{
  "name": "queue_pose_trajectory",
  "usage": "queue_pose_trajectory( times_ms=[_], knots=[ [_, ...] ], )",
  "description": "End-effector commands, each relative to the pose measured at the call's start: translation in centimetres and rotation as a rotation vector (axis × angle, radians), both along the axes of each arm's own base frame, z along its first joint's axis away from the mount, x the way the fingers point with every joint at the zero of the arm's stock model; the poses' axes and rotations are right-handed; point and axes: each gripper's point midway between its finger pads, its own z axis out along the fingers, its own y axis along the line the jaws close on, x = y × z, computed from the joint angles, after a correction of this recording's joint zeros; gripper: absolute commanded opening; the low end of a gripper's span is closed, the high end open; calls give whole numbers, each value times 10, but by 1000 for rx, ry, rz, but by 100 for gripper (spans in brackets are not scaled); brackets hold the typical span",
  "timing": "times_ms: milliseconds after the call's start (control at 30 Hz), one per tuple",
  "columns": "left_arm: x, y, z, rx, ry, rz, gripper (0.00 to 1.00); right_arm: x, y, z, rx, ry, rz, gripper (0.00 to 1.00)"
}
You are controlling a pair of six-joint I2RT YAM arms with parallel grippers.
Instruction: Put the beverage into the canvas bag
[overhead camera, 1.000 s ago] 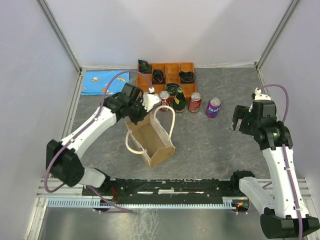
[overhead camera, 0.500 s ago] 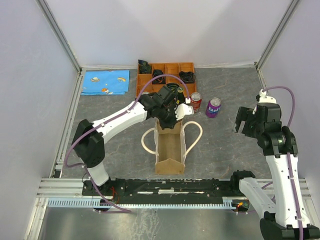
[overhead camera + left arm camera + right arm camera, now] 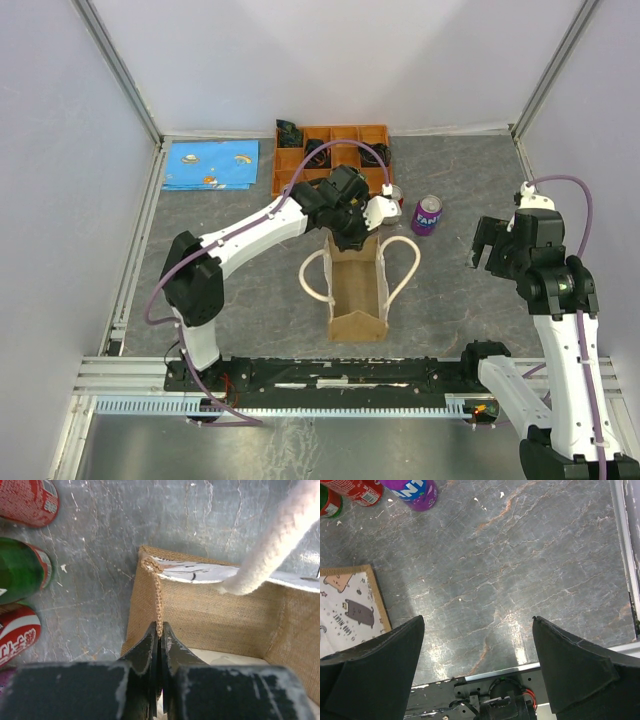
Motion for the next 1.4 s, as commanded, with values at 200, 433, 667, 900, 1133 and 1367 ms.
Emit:
queue_pose_trajectory(
  times_ms=[200,433,667,900,1133,1367],
  knots=[
    [11,-26,25,-85,-32,-12,22,0,-4,14,-5,-58,-28,97],
    [9,-25,37,-92,-59,-27,72,0,-4,13,-2,-57,-30,97],
    [52,-16,101,-178,-166,184,73,5,-3,12,6,-61,-32,97],
    [120,57,141,-211,-144,517,72,15,1,13,24,-59,-22,97],
    [163,143,97,-4,-150,789,71,26,3,11,26,-34,-16,97],
    [179,157,59,143,-136,797,74,28,3,9,21,-7,-2,97]
  ],
)
